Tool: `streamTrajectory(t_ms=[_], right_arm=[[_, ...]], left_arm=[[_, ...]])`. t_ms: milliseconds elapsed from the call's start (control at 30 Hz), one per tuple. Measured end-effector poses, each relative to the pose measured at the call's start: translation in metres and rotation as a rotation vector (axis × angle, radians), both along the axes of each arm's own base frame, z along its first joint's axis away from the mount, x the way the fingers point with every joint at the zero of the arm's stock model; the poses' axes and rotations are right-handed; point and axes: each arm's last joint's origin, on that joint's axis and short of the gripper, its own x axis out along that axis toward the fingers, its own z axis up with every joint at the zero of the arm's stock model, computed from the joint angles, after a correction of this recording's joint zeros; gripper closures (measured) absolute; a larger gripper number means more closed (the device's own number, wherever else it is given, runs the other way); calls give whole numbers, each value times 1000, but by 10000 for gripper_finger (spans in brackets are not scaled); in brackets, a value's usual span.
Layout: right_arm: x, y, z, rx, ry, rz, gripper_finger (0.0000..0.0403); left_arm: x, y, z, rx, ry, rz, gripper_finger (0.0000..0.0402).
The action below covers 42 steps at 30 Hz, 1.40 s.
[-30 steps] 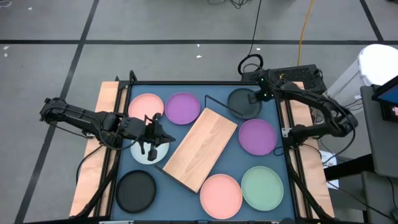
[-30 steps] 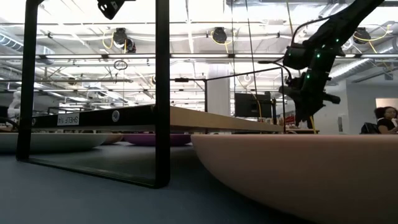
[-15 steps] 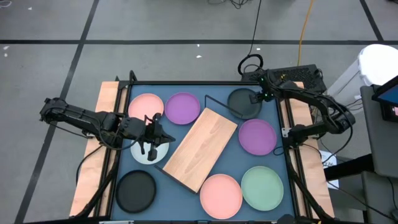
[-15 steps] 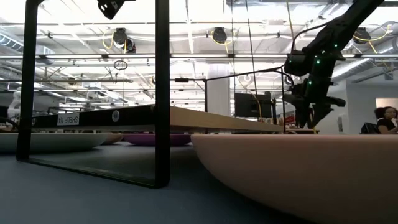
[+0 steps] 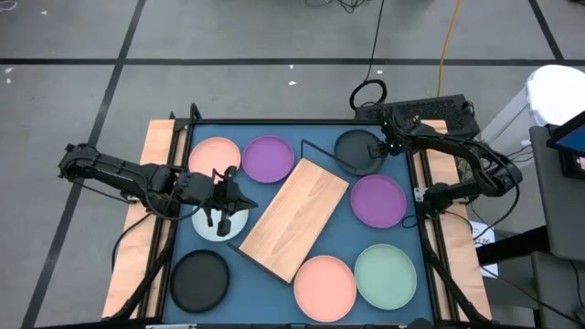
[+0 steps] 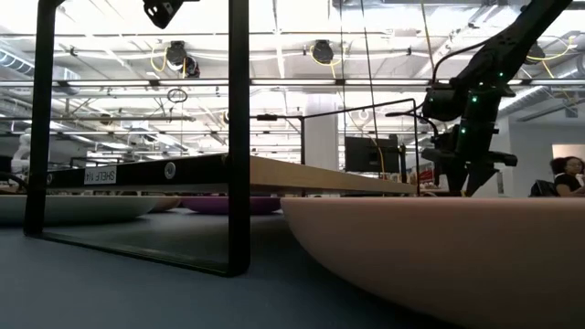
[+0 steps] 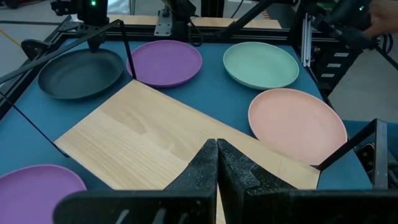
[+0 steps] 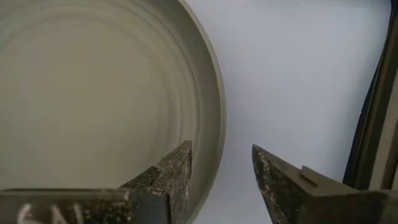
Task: Place and stack plates onto a shelf
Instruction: Put the top black plate on the shelf
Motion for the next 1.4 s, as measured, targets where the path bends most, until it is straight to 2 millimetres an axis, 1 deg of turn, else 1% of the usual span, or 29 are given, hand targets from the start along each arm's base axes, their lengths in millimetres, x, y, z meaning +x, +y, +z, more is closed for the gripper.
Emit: streamTrajectory(t_ms=[267, 533, 833, 1167, 1400], right_arm=[[0, 0, 0, 3, -5, -7, 275], [3, 7, -8, 8, -8, 6, 301], [4, 7, -8, -3, -17, 7, 332], [7, 11, -13, -35, 4, 39, 396], [9, 9, -10, -79, -28, 47, 400]], left_arm=[[0, 0, 0, 0, 0, 0, 398], [0, 0, 0, 1, 0, 0, 398], [0, 0, 0, 1, 0, -1, 398], [0, 0, 0, 2, 0, -1, 398], [0, 0, 0, 3, 0, -1, 398]])
